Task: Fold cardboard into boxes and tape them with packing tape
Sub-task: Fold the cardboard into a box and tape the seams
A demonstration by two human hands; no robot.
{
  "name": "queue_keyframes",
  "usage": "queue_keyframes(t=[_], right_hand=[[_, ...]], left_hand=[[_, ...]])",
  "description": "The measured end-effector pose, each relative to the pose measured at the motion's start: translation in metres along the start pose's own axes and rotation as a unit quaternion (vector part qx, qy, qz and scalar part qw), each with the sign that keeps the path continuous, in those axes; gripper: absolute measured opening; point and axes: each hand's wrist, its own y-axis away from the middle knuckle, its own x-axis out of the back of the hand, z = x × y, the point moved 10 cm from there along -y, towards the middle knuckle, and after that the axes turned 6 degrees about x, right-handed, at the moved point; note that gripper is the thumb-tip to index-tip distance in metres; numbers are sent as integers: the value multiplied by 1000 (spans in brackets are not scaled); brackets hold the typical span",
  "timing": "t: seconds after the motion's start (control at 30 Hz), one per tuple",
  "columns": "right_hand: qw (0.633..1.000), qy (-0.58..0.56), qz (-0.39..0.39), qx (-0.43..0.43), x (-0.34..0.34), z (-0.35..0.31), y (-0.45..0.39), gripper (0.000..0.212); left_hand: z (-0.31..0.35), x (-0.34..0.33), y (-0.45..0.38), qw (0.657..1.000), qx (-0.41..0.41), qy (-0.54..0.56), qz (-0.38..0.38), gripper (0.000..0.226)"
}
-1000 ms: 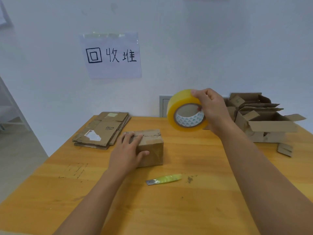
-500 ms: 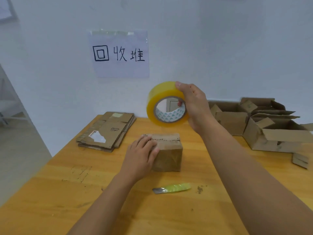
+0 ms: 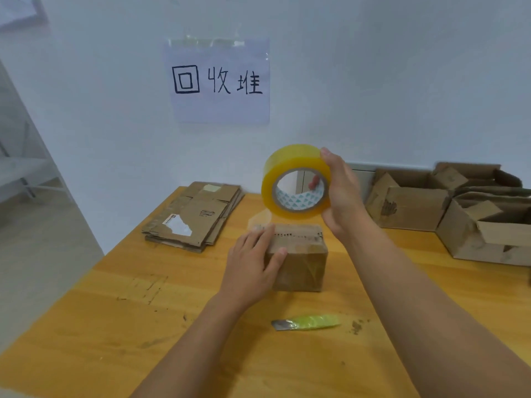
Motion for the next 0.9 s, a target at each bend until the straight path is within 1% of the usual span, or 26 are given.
queue_keyframes(t=[0.03,0.07,0.2,0.33,0.4,0.57,0.7,0.8,0.9], right_hand=[[1000,-6,6,-4,8,5,2,22],[1000,-11,11,-4,15,9,3,20],[999,-31,32,-25,40,28,8,22],[997,-60,39,-40,52,45,14,19],[997,-63,39,-38,53,47,15,17],[997,-59,35,-36,54,50,17,16],[997,-55,35,-32,54,49,18,14],[997,-58,34,-31,54,49,18,14],[998,-51,30,-32,53,49,19,15]], left_hand=[[0,0,0,1000,3,2,2,57],[0,1,1,1000,4,7,8,56],[-3,6,2,998,21,50,24,52],[-9,4,2,996,31,86,15,62],[-10,4,1,996,34,86,16,64],[-10,12,1,998,13,55,36,60],[-12,16,0,997,12,61,50,71],[-23,27,-1,988,57,118,86,69],[-28,30,-1,968,106,213,85,53]])
